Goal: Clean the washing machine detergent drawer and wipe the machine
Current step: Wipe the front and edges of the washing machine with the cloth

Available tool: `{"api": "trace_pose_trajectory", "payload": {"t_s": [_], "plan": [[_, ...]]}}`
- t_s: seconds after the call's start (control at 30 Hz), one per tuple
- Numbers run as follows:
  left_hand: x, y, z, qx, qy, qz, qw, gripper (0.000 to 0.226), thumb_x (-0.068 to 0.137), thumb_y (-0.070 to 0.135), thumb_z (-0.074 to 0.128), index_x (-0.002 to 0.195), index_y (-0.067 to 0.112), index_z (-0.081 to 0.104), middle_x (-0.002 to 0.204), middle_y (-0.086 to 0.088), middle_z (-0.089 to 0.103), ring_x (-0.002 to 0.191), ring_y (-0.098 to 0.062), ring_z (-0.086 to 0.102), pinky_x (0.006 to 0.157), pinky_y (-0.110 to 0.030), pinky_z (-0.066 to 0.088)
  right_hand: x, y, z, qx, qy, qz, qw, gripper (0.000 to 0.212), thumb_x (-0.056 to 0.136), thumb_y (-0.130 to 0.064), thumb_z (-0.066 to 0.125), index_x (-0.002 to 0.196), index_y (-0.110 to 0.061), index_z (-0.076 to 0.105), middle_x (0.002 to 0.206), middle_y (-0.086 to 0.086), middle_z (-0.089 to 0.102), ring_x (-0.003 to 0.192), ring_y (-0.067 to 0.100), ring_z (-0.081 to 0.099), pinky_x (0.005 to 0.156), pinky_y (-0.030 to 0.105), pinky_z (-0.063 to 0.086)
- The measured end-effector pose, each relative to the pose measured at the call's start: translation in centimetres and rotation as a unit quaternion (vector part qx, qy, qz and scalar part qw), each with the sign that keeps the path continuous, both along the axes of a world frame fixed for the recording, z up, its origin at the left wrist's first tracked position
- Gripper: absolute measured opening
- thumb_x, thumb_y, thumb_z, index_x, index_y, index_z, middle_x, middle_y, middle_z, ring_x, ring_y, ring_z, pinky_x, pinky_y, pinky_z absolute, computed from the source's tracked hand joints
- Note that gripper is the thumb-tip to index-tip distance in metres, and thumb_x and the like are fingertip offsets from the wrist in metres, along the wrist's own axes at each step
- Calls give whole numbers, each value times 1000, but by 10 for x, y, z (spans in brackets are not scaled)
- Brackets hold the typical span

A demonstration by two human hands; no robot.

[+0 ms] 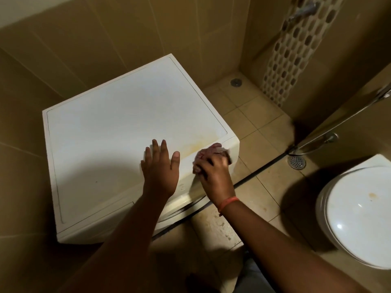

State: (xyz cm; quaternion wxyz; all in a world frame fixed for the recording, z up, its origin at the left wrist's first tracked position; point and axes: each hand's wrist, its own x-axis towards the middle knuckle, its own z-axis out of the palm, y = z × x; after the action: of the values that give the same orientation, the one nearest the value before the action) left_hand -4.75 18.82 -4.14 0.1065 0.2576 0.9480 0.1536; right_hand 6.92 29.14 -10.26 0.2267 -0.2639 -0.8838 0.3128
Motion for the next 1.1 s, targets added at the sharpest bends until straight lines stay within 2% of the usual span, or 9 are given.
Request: {"api": "trace_pose_trajectory", "payload": {"t_s": [0.07, 0.17, 0.4, 0.47, 0.6, 0.73, 0.8, 0.87, 1.1], "plan": [[0, -1, 0, 1, 3, -10, 1000, 60, 102, 46, 26, 154, 18, 19, 163, -7, 8, 150, -31, 5, 119, -53, 11, 0, 10, -7, -85, 41, -125, 988, 27, 82, -2, 63, 101, -19, 69, 122, 1, 51, 118, 16, 35, 96, 22, 35], [-5, -7, 0, 13, 7, -6, 1000, 59, 102, 45, 26, 154, 18, 19, 164, -7, 7, 150, -31, 4, 119, -53, 10, 9, 13, -16, -314, 114, -326, 884, 26, 83, -1, 60, 100, -19, 66, 120, -1, 46, 106, 15, 55, 93, 20, 49], [-3, -21, -11, 5, -7, -4, 1000, 60, 102, 45, 26, 155, 18, 18, 163, -8, 7, 150, -30, 4, 119, -52, 8, 0, -7, -34, -644, 176, -395, 631, 25, 86, -1, 55, 103, -20, 54, 95, 10, 64, 75, 22, 64, 67, 38, 60], [-1, -24, -13, 10, -12, -5, 1000, 60, 102, 46, 26, 155, 19, 18, 164, -7, 7, 150, -29, 3, 119, -52, 8, -5, -19, -36, -642, 166, -374, 648, 31, 77, -3, 56, 98, -24, 51, 93, 15, 63, 65, 25, 65, 70, 43, 61], [-2, -26, -13, 12, -10, -6, 1000, 60, 102, 46, 26, 155, 19, 19, 164, -7, 7, 150, -29, 3, 119, -52, 8, -12, -53, -51, -563, 84, -300, 765, 26, 71, -15, 68, 87, -33, 58, 115, 9, 57, 94, 26, 67, 83, 39, 60], [-8, -32, -8, 12, 4, -2, 1000, 60, 101, 47, 26, 154, 18, 20, 163, -8, 9, 150, -30, 5, 119, -54, 12, -5, -44, -27, -524, 159, -422, 722, 16, 85, -4, 67, 92, -16, 58, 105, 8, 62, 82, 16, 68, 60, 13, 53], [-12, -36, -5, 16, 9, 5, 1000, 60, 101, 47, 26, 154, 19, 20, 163, -7, 9, 150, -30, 5, 119, -54, 12, -2, -27, -25, -485, 166, -467, 720, 16, 87, -4, 64, 100, -13, 58, 118, 6, 51, 91, 19, 63, 69, 13, 52], [-14, -41, -5, 19, 7, 13, 1000, 60, 101, 47, 26, 154, 19, 20, 163, -7, 9, 150, -30, 5, 119, -54, 12, -7, -18, -20, -469, 153, -447, 746, 22, 87, -3, 61, 107, -13, 58, 122, 4, 44, 98, 20, 59, 86, 23, 53], [5, -45, -15, -17, -4, -9, 1000, 65, 98, 53, 17, 155, 21, 15, 164, -5, 4, 151, -28, 1, 120, -51, 8, -7, -43, -4, -446, 105, -333, 824, 21, 86, -3, 62, 105, -12, 59, 113, -1, 44, 89, 3, 56, 91, 21, 52]]}}
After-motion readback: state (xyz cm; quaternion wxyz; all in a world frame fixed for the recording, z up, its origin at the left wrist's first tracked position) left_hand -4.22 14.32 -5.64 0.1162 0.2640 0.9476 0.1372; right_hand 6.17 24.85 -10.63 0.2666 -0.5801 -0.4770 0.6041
